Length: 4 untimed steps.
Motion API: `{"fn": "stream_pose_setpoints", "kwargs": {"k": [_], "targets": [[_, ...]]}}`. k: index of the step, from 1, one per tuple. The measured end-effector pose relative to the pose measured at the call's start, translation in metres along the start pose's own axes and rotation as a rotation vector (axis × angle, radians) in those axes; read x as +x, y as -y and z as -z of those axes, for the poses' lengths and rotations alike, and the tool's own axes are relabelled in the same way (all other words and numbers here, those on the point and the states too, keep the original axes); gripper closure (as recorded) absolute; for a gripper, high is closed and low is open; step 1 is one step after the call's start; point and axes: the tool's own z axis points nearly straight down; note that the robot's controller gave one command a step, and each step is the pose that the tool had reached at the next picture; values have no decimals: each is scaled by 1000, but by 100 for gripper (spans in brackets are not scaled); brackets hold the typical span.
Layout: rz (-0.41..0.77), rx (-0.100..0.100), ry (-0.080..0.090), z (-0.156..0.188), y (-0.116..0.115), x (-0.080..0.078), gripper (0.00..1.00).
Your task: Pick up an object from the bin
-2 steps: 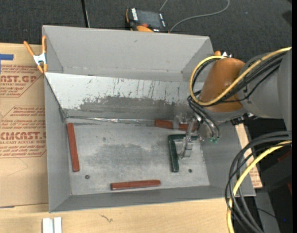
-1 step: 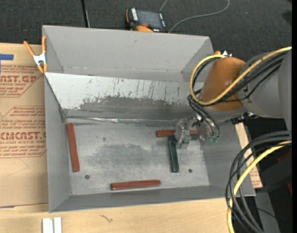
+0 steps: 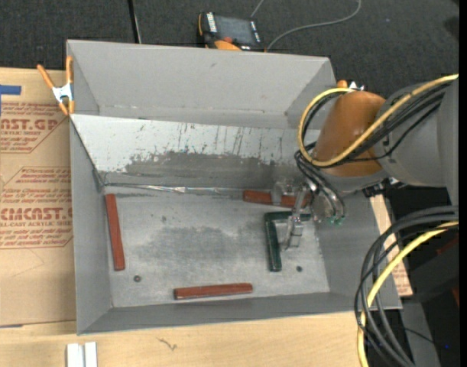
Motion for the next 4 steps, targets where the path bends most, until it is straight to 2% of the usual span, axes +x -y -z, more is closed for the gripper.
{"fn": "stream_pose_setpoints", "kwargs": {"k": [1, 2, 3, 4], "targets": [[108, -1, 2, 1, -37, 26, 0], [107, 0, 4, 2, -36, 24, 100], [669, 0, 5, 145, -61, 28, 100], [668, -2, 2, 144, -61, 29, 0]]}}
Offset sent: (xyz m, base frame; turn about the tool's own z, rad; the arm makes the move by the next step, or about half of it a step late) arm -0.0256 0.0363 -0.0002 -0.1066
